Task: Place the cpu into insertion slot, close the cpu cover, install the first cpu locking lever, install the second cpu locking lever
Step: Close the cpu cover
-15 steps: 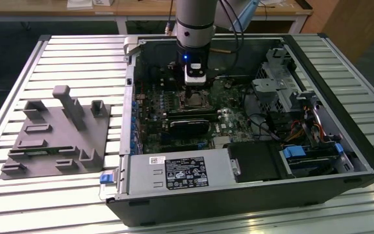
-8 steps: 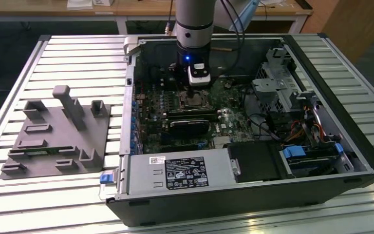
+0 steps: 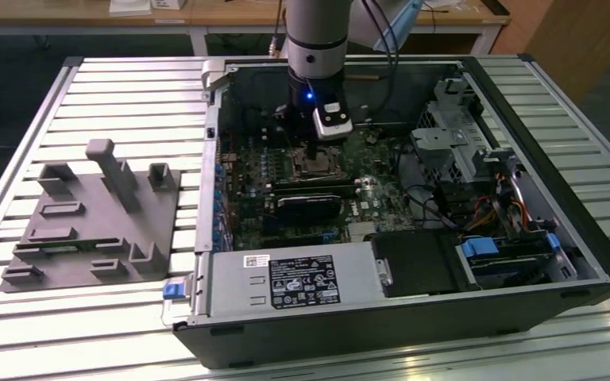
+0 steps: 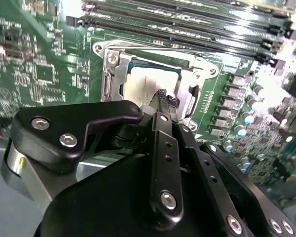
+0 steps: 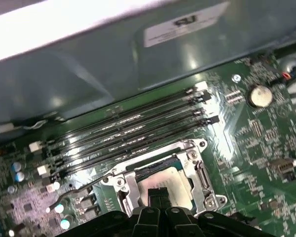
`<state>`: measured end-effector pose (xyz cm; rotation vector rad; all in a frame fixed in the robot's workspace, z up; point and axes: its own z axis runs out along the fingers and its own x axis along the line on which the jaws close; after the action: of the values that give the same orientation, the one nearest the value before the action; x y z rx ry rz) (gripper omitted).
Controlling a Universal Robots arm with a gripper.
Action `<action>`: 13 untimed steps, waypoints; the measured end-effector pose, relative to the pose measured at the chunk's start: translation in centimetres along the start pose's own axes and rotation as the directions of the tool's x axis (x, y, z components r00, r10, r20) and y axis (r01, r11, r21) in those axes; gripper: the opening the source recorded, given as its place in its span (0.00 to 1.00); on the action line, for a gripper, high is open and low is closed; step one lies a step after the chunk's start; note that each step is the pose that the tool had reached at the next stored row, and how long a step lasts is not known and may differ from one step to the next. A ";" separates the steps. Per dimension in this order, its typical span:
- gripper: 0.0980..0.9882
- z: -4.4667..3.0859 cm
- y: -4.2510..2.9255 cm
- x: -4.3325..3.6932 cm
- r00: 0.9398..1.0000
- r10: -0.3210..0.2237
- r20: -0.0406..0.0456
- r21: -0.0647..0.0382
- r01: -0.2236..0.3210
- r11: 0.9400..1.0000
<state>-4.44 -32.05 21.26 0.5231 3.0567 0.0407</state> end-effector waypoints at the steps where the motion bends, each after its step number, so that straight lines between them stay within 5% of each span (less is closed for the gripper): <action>1: 0.01 0.01 0.00 0.00 1.000 -0.018 -0.001 -0.001 0.018 1.000; 7: 0.01 0.11 -0.01 0.01 0.992 -0.127 -0.004 -0.005 0.127 0.992; 13: 0.01 0.24 -0.01 0.01 0.972 -0.235 -0.007 -0.009 0.235 0.972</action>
<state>-4.44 -32.06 21.02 0.1580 3.1004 0.0478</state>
